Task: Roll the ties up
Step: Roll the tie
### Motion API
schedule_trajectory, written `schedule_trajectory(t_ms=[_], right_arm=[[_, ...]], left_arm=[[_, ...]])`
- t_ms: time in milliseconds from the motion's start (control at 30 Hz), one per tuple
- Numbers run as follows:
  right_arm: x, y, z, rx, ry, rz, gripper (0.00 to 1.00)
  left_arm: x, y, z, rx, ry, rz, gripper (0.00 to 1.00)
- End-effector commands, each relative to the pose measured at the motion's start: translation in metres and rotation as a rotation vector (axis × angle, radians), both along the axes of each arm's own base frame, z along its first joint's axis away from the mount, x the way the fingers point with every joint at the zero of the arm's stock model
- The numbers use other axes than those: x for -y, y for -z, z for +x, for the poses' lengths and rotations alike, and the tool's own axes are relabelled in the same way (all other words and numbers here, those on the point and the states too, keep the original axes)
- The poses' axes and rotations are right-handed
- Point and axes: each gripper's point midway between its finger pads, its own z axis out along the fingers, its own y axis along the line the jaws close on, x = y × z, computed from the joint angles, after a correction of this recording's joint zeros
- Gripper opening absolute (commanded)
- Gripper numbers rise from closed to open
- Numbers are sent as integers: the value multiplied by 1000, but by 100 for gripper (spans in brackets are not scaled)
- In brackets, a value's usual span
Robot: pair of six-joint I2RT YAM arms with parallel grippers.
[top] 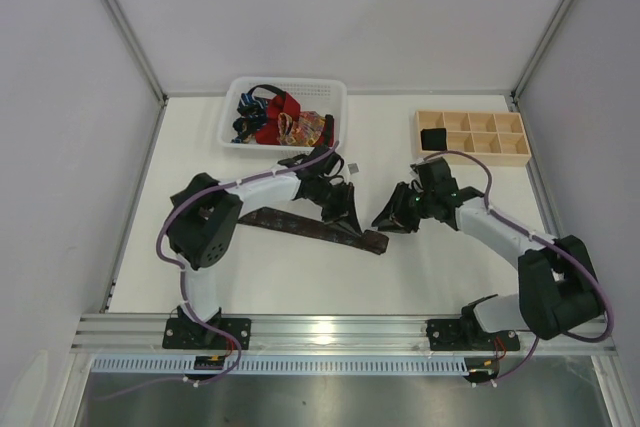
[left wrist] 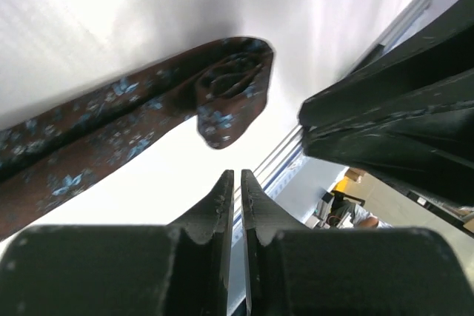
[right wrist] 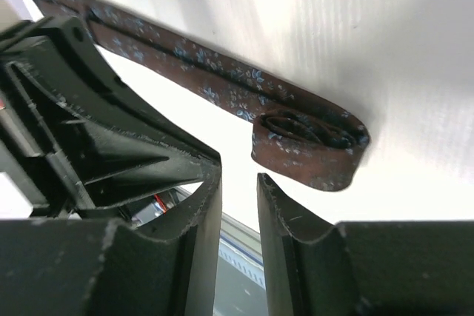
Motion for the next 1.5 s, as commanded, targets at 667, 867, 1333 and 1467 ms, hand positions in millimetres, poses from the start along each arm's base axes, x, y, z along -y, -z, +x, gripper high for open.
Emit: schedule_trajectory(t_ms=[667,867,1333,1467], right_arm=[[21,6,-29,-54,-22,96,39],[16,17,-30,-136,-35,114,36],[18,-42,29,348,-292,-260,89],[10,-56,21,680,-583,-372,100]], left_arm=[[29,20,9,-67,13,-65,14],[12,36,13,-77,-5,-38,13],[13,32,15,-70,5,-71,13],[15,30,17,-59,7,-81,13]])
